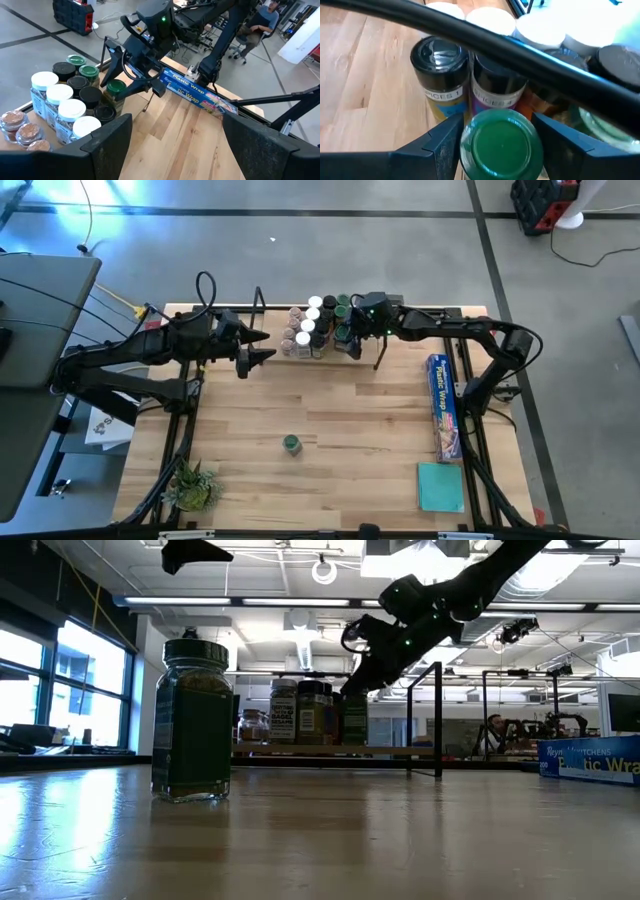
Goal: Shelf spices
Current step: Put the top green seasoning bottle on the shelf aligned with the other green seasoning bottle
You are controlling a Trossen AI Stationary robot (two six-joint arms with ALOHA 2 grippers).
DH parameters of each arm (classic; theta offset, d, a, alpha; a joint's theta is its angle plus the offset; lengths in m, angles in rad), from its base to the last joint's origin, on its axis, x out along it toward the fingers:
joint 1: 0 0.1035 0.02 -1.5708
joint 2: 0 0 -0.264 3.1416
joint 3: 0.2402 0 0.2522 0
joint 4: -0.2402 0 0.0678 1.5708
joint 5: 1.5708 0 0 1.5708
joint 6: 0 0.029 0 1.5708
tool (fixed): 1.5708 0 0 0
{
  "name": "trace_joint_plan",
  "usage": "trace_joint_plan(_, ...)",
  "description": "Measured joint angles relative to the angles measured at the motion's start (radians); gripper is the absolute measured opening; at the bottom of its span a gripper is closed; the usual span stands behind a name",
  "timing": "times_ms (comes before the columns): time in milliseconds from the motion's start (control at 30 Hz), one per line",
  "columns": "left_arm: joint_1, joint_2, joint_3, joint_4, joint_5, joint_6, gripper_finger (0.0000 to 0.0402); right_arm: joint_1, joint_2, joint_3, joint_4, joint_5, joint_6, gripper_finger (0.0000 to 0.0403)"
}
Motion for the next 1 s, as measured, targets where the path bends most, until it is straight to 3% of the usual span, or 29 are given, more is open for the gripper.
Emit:
trace_joint_plan(333, 0.000, 0.000, 0.000, 0.000, 0.002, -0.007, 0.0307, 0.001, -0.006, 0.104, -0.076, 0.000, -0.033, 0.0226)
trace_joint_plan(567, 0.000, 0.000, 0.000, 0.000, 0.002, -0.007, 0.0307, 0.007, -0.060, 0.309, -0.549, -0.012, 0.050, 0.0221)
trace_joint_plan(667, 0.000, 0.000, 0.000, 0.000, 0.002, -0.008, 0.0307, 0.022, -0.069, 0.341, -0.718, -0.048, 0.072, 0.0189)
trace_joint_plan(767, 0.000, 0.000, 0.000, 0.000, 0.002, -0.008, 0.0307, 0.040, -0.068, 0.266, -0.745, -0.056, 0.101, 0.0130)
trace_joint_plan(900, 0.000, 0.000, 0.000, 0.000, 0.002, -0.008, 0.0307, 0.055, -0.066, 0.129, -0.612, -0.021, 0.215, 0.0048)
trace_joint_plan(1000, 0.000, 0.000, 0.000, 0.000, 0.002, -0.007, 0.0307, 0.055, -0.058, 0.071, -0.497, 0.015, 0.280, 0.0015)
